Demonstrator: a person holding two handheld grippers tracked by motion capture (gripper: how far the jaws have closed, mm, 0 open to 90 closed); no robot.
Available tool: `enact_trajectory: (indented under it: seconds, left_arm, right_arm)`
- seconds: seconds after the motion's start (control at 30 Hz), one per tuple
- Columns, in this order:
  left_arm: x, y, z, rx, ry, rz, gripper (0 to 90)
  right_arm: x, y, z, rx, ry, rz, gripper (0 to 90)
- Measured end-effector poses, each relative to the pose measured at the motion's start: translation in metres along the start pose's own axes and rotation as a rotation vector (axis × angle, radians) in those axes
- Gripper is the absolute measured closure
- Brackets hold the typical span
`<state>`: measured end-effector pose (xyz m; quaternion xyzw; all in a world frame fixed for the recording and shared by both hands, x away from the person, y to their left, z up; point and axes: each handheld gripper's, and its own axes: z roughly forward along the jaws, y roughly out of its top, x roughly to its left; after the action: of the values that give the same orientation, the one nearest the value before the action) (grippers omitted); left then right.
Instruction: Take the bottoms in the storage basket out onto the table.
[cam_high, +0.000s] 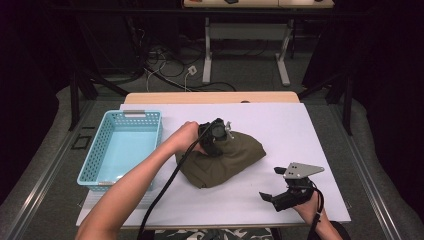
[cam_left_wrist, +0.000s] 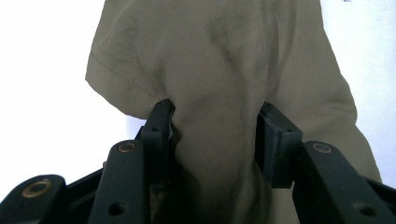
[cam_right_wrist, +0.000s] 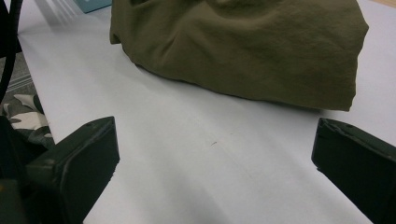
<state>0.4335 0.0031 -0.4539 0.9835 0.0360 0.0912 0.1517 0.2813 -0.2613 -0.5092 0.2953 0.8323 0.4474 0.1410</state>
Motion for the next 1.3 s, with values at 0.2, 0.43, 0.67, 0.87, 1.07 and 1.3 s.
enact_trajectory:
  seconds: [0.2,0.43,0.67,0.87,1.07,1.3]
  left_arm:
    - [0.002,-0.002,0.001,-0.018,0.015,-0.011,51.8]
    - [0.011,-0.008,-0.012,-0.109,0.020,-0.117,22.0]
    - [0.009,-0.016,-0.020,-0.138,0.002,-0.179,2.3]
    - [0.001,-0.024,-0.029,-0.157,0.024,-0.206,0.0]
    - [-0.009,-0.038,-0.035,-0.148,0.040,-0.227,0.0]
    - [-0.020,-0.053,-0.046,-0.155,0.047,-0.239,0.0]
  right_arm:
    - [0.000,0.000,0.000,0.003,0.000,0.002,0.5]
    - [-0.001,0.000,0.000,0.001,0.002,0.004,0.6]
    - [-0.001,-0.001,0.002,0.021,0.009,0.011,0.5]
    - [0.000,-0.001,0.002,0.020,0.007,0.011,0.5]
    - [0.000,-0.001,0.001,0.019,0.006,0.008,0.5]
    - [0.000,0.000,0.002,0.025,0.007,0.006,0.5]
